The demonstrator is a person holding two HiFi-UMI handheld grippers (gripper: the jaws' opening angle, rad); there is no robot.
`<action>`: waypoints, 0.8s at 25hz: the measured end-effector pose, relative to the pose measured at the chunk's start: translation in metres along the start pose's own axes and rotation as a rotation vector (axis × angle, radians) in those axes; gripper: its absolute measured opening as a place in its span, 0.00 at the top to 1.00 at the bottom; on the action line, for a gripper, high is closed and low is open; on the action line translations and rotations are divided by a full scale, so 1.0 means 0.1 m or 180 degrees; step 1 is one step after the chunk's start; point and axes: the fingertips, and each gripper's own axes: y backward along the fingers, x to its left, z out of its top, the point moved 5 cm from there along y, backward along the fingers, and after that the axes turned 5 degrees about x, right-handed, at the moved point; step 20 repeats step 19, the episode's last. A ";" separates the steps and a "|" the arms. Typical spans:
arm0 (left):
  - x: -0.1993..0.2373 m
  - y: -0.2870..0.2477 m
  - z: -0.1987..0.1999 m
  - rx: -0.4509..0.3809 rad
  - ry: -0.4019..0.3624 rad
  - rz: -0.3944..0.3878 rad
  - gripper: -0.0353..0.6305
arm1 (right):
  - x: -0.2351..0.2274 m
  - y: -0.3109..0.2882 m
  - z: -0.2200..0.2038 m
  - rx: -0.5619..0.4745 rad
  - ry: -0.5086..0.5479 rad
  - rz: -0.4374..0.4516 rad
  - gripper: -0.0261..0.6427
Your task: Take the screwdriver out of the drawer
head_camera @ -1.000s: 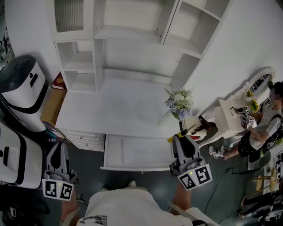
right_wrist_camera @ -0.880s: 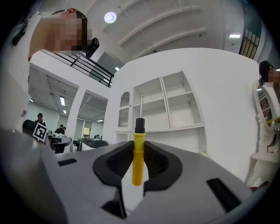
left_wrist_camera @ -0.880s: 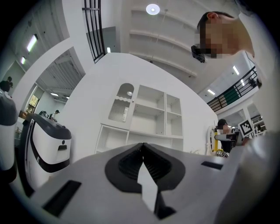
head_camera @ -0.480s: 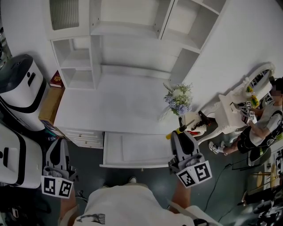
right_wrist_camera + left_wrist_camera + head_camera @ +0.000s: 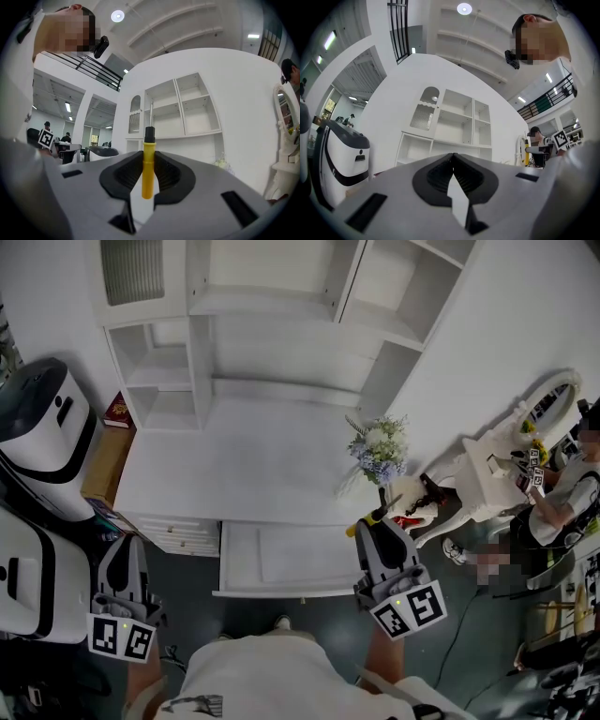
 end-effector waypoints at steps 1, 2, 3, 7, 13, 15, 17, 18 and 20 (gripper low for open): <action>0.00 0.00 -0.01 0.0006 0.0005 0.0000 0.92 | 0.01 0.00 -0.01 0.0009 0.0008 0.0007 0.84; 0.00 0.01 -0.02 0.0013 0.0010 0.0001 0.92 | 0.02 -0.01 -0.01 0.0018 0.0016 0.0016 0.84; 0.01 0.01 -0.02 0.0021 0.0014 0.0004 0.92 | 0.03 -0.01 -0.01 0.0027 0.0022 0.0027 0.84; 0.04 0.04 -0.06 0.0054 0.0031 0.0015 0.92 | 0.07 -0.04 -0.02 0.0057 0.0042 0.0057 0.84; 0.07 0.01 -0.06 0.0071 0.0042 0.0007 0.92 | 0.09 -0.05 0.00 0.0072 0.0061 0.0067 0.84; 0.07 -0.01 -0.04 0.0060 0.0040 -0.0005 0.92 | 0.09 -0.06 0.00 0.0078 0.0068 0.0067 0.84; 0.07 -0.02 -0.04 0.0059 0.0040 -0.0015 0.92 | 0.10 -0.06 0.00 0.0084 0.0073 0.0067 0.84; 0.07 -0.03 -0.04 0.0059 0.0039 -0.0018 0.92 | 0.10 -0.07 0.00 0.0086 0.0076 0.0068 0.84; 0.07 -0.03 -0.04 0.0060 0.0039 -0.0021 0.92 | 0.11 -0.07 0.00 0.0089 0.0080 0.0070 0.84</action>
